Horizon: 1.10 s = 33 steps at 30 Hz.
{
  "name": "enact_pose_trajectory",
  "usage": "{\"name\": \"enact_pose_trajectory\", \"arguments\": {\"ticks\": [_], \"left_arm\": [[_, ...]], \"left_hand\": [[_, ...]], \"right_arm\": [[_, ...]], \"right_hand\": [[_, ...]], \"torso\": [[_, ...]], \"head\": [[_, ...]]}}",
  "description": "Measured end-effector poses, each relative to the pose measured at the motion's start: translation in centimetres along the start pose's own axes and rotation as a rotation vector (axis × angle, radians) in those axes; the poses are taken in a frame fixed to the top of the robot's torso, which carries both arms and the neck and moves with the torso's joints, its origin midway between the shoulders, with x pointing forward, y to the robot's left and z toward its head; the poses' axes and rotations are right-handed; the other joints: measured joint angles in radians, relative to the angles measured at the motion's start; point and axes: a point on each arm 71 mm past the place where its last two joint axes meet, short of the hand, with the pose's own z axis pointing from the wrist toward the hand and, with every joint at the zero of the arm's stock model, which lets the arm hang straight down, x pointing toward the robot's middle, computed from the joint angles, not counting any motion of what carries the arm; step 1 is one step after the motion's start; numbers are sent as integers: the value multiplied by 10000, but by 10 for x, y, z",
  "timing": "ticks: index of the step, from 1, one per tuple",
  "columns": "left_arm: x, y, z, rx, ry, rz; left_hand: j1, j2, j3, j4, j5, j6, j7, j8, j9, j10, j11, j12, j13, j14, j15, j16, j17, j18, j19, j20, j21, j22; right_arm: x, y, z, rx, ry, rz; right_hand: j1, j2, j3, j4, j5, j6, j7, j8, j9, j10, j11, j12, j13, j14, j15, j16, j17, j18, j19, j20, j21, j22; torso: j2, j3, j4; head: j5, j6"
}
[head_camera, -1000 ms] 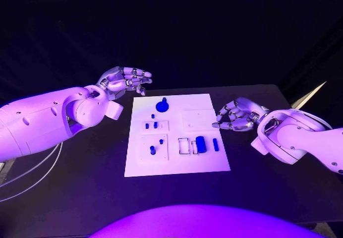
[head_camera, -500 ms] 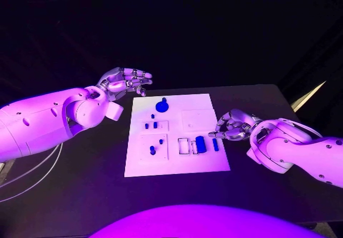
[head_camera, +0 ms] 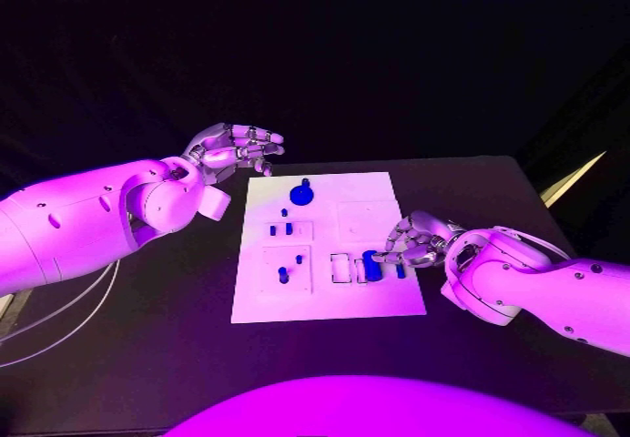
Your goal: Assemble the parts on the task board
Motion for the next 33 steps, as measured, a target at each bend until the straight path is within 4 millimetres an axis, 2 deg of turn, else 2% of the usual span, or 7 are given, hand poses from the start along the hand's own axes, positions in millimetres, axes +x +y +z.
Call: {"name": "enact_pose_trajectory", "arguments": {"ticks": [8,10,21,25,27,31,33], "left_arm": [[0,0,-1,-7,16,-6],[0,0,-1,-11,12,-5],[-1,0,-2,-36,-1,-2],[-1,0,-2,-44,-3,-2],[-1,0,-2,-49,-6,0],[-2,0,-3,-60,-10,0],[-2,0,-3,-63,-10,-1]], "left_hand": [[0,0,0,0,0,0,0,0,0,0,0,0,0,0,0,0,0,0,0,0,0,0],[0,0,0,0,0,-1,0,0,0,0,0,0,1,0,0,0,0,0,0,0,0,0],[0,0,0,0,0,-1,0,0,0,0,0,2,1,0,0,0,0,-1,0,0,-1,-1],[0,0,0,0,0,-1,0,0,1,0,0,67,2,0,0,0,0,0,0,0,-1,-2],[-145,145,0,2,0,-1,0,1,1,0,0,68,2,0,0,0,0,0,0,0,-1,-5],[-143,143,1,4,0,-1,0,1,1,0,1,68,3,0,0,0,1,0,0,0,-1,-7],[-143,144,-118,265,0,-1,0,1,1,0,1,68,3,0,0,0,1,0,0,0,-2,-8]], "right_arm": [[10,-2,6,306,401,-130],[13,-3,7,376,524,-116],[23,-2,14,528,841,-1],[25,-3,16,618,897,-3],[25,-3,16,650,938,-19],[25,-3,18,677,1039,-86],[25,-3,19,690,1091,-128]], "right_hand": [[-3,2,-265,13,0,1,1,-106,-2,0,0,-1,0,0,1,0,0,0,32,33,0,1],[-283,282,-541,41,187,3,1,-106,-2,0,0,-1,0,0,1,0,0,0,36,36,0,1],[-292,292,-630,29,231,41,-34,-106,-1,-1,0,-2,0,0,1,0,0,0,37,36,0,0],[-422,421,-630,29,231,43,-35,-106,-1,-1,0,-2,0,0,1,0,0,0,37,36,0,1],[-422,421,-630,29,362,69,-60,-105,8,-1,0,-2,0,0,1,0,0,0,37,36,0,1],[-422,422,-631,29,619,90,-80,-93,271,-1,0,-2,0,0,1,0,0,0,37,36,0,1],[-421,422,-631,28,689,106,-96,-92,411,0,0,-2,0,0,1,0,0,0,38,36,0,1]], "torso": [[2,5,1],[6,8,0],[12,13,2],[11,17,-4],[6,17,-4],[4,17,-4],[4,16,-5]], "head": [[2,0],[19,0],[91,0],[130,0],[151,0],[168,0],[183,0]]}}
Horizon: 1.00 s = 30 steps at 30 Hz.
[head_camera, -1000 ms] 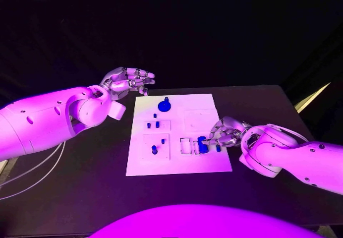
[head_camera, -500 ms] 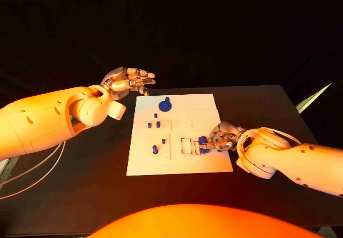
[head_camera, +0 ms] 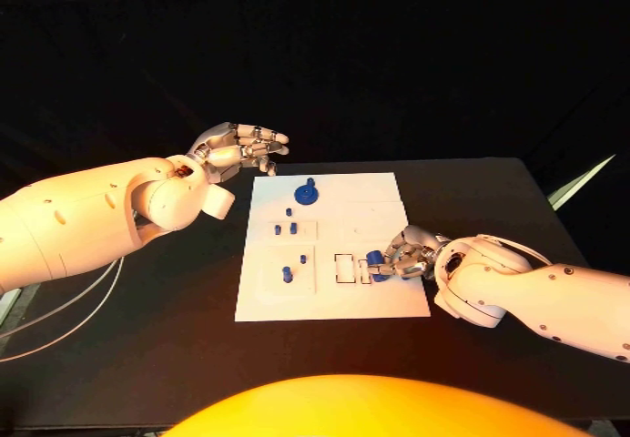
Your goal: Assemble the parts on the task board
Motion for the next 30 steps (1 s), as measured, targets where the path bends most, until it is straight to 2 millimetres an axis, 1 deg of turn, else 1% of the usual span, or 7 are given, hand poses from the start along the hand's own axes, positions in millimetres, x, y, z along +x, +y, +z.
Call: {"name": "enact_pose_trajectory", "arguments": {"ticks": [2,3,9,15,22,25,30], "left_arm": [[0,0,0,-2,0,0],[0,0,0,-4,0,-1],[0,0,0,-10,-8,1],[-1,0,-1,-13,-14,-1],[-1,0,-1,-5,-15,-29],[-1,0,-1,-2,1,-60],[-1,0,0,3,24,-96]], "left_hand": [[0,0,-7,-7,0,0,0,0,0,0,0,0,0,0,0,0,0,-1,0,0,0,0],[0,0,-7,-7,0,0,0,0,0,0,0,0,0,0,0,0,0,0,0,0,0,0],[0,0,-7,-7,5,0,0,0,1,0,0,0,0,0,0,0,0,-1,0,0,-39,-5],[-101,90,-8,-3,5,-49,-48,2,2,-1,0,2,3,-1,1,0,1,0,0,1,-79,-143],[-113,98,-212,201,5,-107,0,115,3,-85,84,78,6,-1,2,0,2,-1,1,2,-194,-188],[-114,98,-212,201,5,-140,-32,116,4,-87,84,78,7,-1,2,0,2,0,1,2,-194,-193],[-114,97,-212,201,5,-142,-32,116,5,-86,84,78,9,-1,2,0,2,0,1,2,-313,-195]], "right_arm": [[0,0,1,13,38,-64],[0,1,1,14,46,-94],[-1,3,1,12,7,-219],[-1,1,0,69,-238,18],[-2,-3,-4,184,-408,894],[-3,-1,-6,135,-426,1285],[-7,4,-10,14,-437,1700]], "right_hand": [[5,4,-32,-33,86,16,-15,3,78,0,0,0,0,0,0,0,0,0,0,0,0,0],[190,186,-101,-99,85,19,-17,4,136,0,-1,0,0,0,0,0,0,0,0,0,0,0],[680,36,-94,-96,-32,120,-12,-3,94,50,-53,0,0,-1,-3,0,0,0,1,-4,1,0],[1153,-307,109,98,773,253,-35,-298,-397,87,-87,1,0,0,-4,36,0,-6,34,-40,202,0],[1211,-372,1357,40,1181,317,3,-757,-998,88,-92,2,0,-1,-7,38,0,-106,36,-43,430,0],[997,-586,1904,17,1502,317,2,-864,-1024,125,-128,3,0,-67,-74,38,0,-156,84,-93,443,0],[895,-688,2206,-15,1634,319,0,-864,-1022,157,-162,118,0,-67,-74,80,0,-156,84,-93,550,0]], "torso": [[0,0,-1],[0,0,-2],[0,0,-3],[1,9,-9],[6,13,-10],[6,12,-9],[5,18,-9]], "head": [[9,0],[12,0],[35,0],[48,0],[58,0],[65,0],[60,0]]}}
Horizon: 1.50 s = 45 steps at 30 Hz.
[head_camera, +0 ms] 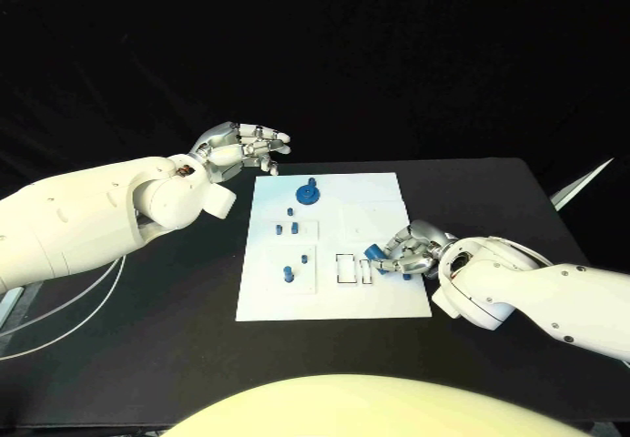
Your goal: Assemble the parts on the task board
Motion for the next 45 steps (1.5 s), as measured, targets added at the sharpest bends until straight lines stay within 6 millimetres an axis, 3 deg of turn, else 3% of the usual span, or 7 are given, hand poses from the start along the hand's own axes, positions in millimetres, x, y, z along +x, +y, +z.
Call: {"name": "enact_pose_trajectory", "arguments": {"ticks": [10,12,20,21,28,30,45], "left_arm": [[1,0,1,0,38,-27],[1,0,1,-1,38,-28],[2,1,2,-36,110,-36],[2,1,2,-41,126,-37],[3,1,2,-60,179,-34],[2,1,2,-62,179,-32],[2,1,1,-82,177,-25]], "left_hand": [[-63,-64,0,-1,0,-35,30,0,2,-88,-86,1,11,-1,-1,0,0,-1,1,-1,4,-24],[-63,-64,0,-1,0,-69,0,0,2,-88,-86,1,17,-1,-1,0,1,0,1,-1,4,-25],[-61,-65,0,-2,0,-70,0,0,4,-88,-86,2,46,-2,-2,0,1,0,2,-1,4,-44],[-61,-65,0,-3,0,-70,0,0,4,-88,-86,3,46,-2,-2,0,1,-1,2,-2,4,-55],[-61,-65,0,-3,0,-71,0,0,4,-88,-86,84,48,-35,-34,0,1,-1,3,-2,4,-88],[-61,-65,0,-3,0,-70,0,0,4,-88,-86,84,48,-35,-34,0,1,0,3,-2,4,-87],[-61,-65,0,-3,0,-71,1,1,5,-88,-86,84,50,-36,-34,0,1,0,3,-2,4,-87]], "right_arm": [[2,8,-5,-169,264,422],[3,9,-5,-194,366,450],[13,21,-2,-278,782,387],[14,22,-1,-267,813,367],[19,27,4,-181,973,224],[20,29,5,-184,984,203],[22,31,12,-3,1241,186]], "right_hand": [[-12,-12,96,-11,0,0,-1,-1,0,3,1,0,0,0,0,23,0,-1,0,0,110,0],[-227,-227,479,-14,0,1,-1,0,5,2,0,0,0,0,0,23,0,0,0,0,110,0],[-231,-229,480,-14,-3,2,-2,2,6,4,1,0,0,-1,0,23,0,-1,0,0,110,0],[-392,-388,588,-21,-3,37,-37,18,143,1,-1,0,0,0,0,23,0,0,0,0,110,0],[-399,-394,782,-11,-10,40,-38,14,145,5,0,0,0,0,-1,23,0,-1,0,0,110,0],[-556,-549,784,-11,-67,74,-68,129,235,36,-35,-1,0,-1,-1,23,0,-1,0,0,110,0],[-1490,-352,1110,9,-862,235,-89,249,530,36,-35,-1,0,-1,-1,23,0,-1,0,0,110,0]], "torso": [[-1,-2,5],[3,-2,5],[14,-7,12],[15,-11,13],[25,-12,14],[26,-8,11],[27,4,13]], "head": [[-36,0],[-31,0],[-52,0],[-54,0],[-32,0],[-18,0],[50,0]]}}
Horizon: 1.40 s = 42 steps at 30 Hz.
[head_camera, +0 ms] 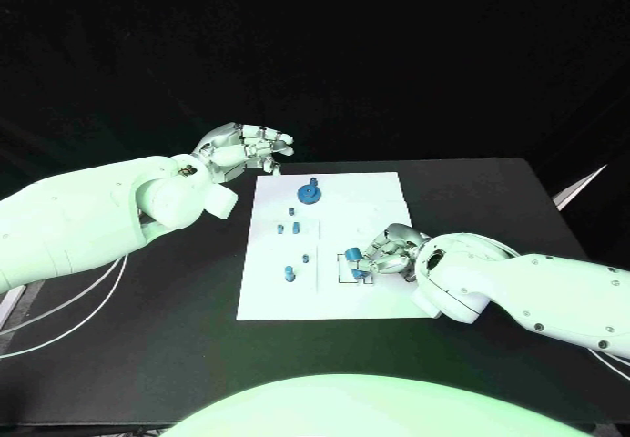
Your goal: Assemble the parts on the task board
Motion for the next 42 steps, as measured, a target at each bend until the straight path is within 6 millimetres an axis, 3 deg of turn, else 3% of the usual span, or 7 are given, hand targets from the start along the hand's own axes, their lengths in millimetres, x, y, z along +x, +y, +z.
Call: {"name": "enact_pose_trajectory", "arguments": {"ticks": [6,19,21,24,26,30,42], "left_arm": [[0,0,0,-12,-5,3],[0,0,0,-54,14,-1],[0,0,0,-56,15,-1],[-1,0,0,-58,14,-1],[-1,0,0,-59,14,0],[-1,1,0,-61,11,1],[-2,1,-1,-72,-34,15]], "left_hand": [[0,0,0,0,0,0,0,0,0,0,0,0,0,0,0,0,0,-1,0,0,0,0],[0,0,0,0,0,-1,1,0,1,0,0,0,2,0,0,0,0,0,0,0,0,0],[0,0,0,0,0,-16,16,1,1,0,0,0,2,0,0,0,0,0,0,0,0,0],[0,0,0,0,0,-16,15,1,1,0,0,0,2,0,0,0,0,0,0,0,0,-1],[0,0,0,0,0,-16,16,1,1,0,0,0,2,0,0,0,0,0,1,-1,0,0],[0,0,0,0,0,-16,16,115,1,0,0,0,2,-1,1,0,0,0,1,0,0,0],[0,0,0,0,0,-16,16,115,2,0,0,0,3,-1,1,0,0,0,1,-1,0,-2]], "right_arm": [[3,2,0,-14,170,-16],[3,4,0,-137,85,-4],[3,4,0,-151,51,-11],[3,5,0,-188,2,-50],[3,5,0,-214,-6,-89],[3,6,-1,-283,19,-195],[-1,-2,-12,-360,28,-556]], "right_hand": [[-123,121,0,0,-484,44,-47,0,-1,1,0,0,0,0,0,0,0,0,0,0,0,0],[-146,144,41,-37,-485,81,-80,1,-1,0,-1,0,0,0,-1,0,0,1,0,0,-1,0],[-341,-53,41,-36,-927,86,-82,118,8,1,-1,0,0,0,-1,0,0,0,0,0,-1,0],[-749,315,39,-35,-1701,99,-102,119,28,39,-38,0,0,-1,-2,0,0,0,1,-1,-1,0],[-1171,367,-86,74,-2264,149,-145,385,295,37,-36,-1,0,-1,-2,0,0,0,0,-1,-1,0],[-1682,471,-700,35,-1890,162,-159,386,355,38,-36,-1,0,-1,-3,0,0,1,0,-2,-1,0],[-1697,487,-917,5,-1772,165,-163,388,383,39,-36,-1,0,-1,-3,0,0,1,0,-4,-1,0]], "torso": [[2,4,-6],[-7,4,-13],[-8,4,-13],[-7,4,-18],[-5,3,-19],[-4,-2,-15],[-7,4,-17]], "head": [[35,0],[75,0],[76,0],[76,0],[70,0],[53,0],[91,0]]}}
